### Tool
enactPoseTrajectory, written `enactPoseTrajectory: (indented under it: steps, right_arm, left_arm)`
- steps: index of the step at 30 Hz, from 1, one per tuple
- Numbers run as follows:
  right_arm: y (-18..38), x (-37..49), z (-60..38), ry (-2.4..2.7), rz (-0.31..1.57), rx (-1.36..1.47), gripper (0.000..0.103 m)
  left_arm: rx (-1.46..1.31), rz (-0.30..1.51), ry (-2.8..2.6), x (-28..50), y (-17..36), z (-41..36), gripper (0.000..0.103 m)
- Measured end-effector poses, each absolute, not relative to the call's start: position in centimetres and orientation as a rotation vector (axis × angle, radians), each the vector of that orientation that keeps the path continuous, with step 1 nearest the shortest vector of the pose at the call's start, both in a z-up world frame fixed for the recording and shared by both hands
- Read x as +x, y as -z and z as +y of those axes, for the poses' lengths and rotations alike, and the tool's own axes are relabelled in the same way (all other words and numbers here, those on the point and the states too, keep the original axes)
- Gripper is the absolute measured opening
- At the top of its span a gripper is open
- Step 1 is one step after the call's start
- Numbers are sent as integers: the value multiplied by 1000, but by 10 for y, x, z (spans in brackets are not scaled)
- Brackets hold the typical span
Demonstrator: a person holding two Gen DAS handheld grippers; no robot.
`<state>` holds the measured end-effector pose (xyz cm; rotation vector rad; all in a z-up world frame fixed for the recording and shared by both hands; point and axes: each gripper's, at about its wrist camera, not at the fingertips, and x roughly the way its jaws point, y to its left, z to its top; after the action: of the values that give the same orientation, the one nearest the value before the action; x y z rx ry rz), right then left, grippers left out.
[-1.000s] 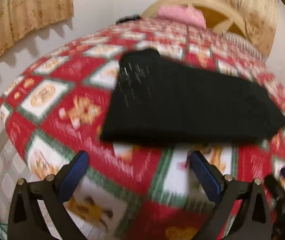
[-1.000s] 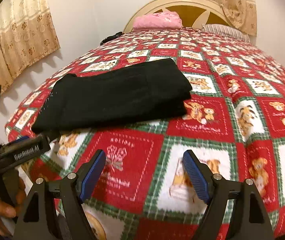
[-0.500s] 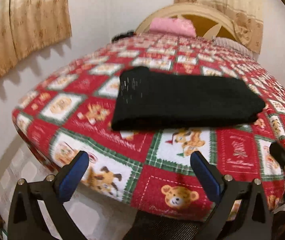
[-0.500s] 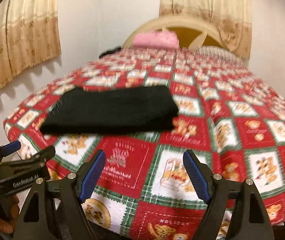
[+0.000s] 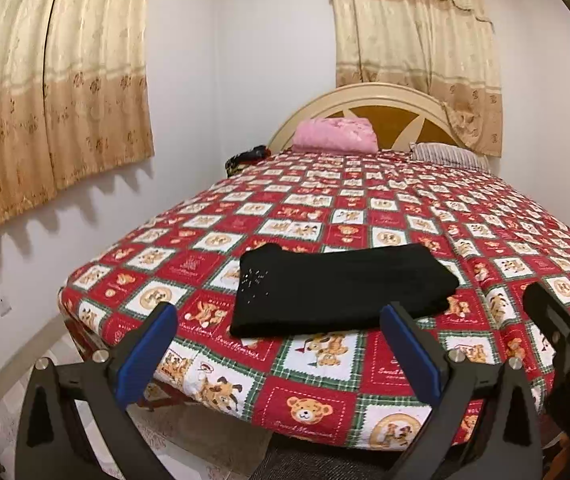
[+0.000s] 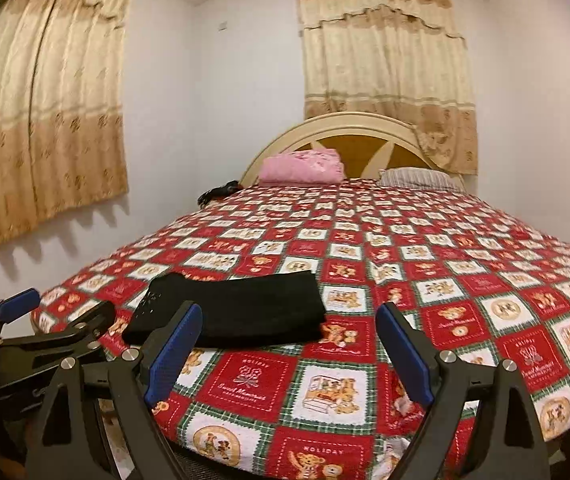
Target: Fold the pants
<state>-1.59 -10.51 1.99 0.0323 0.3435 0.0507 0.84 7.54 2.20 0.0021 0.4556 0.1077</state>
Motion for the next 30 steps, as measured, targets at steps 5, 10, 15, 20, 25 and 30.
enactPoseTrajectory:
  steps: [5, 10, 15, 20, 25, 30]
  right_arm:
    - [-17, -17, -116, -33, 350, 79, 90]
    - [-16, -17, -117, -32, 350, 81, 90]
    - [-16, -17, -117, -33, 351, 82, 90]
    - [-14, -17, -118, -34, 350, 84, 90]
    - [-14, -17, -118, -35, 351, 82, 90]
    - [-13, -17, -117, -33, 349, 82, 90]
  left_arm:
    - [26, 451, -101, 5, -23, 68, 103]
    - [36, 452, -103, 3, -22, 63, 103]
    - [21, 461, -111, 2, -21, 65, 103]
    - [17, 472, -108, 2, -20, 64, 103]
    - [20, 469, -108, 2, -20, 63, 103]
    - [19, 473, -107, 2, -20, 63, 103]
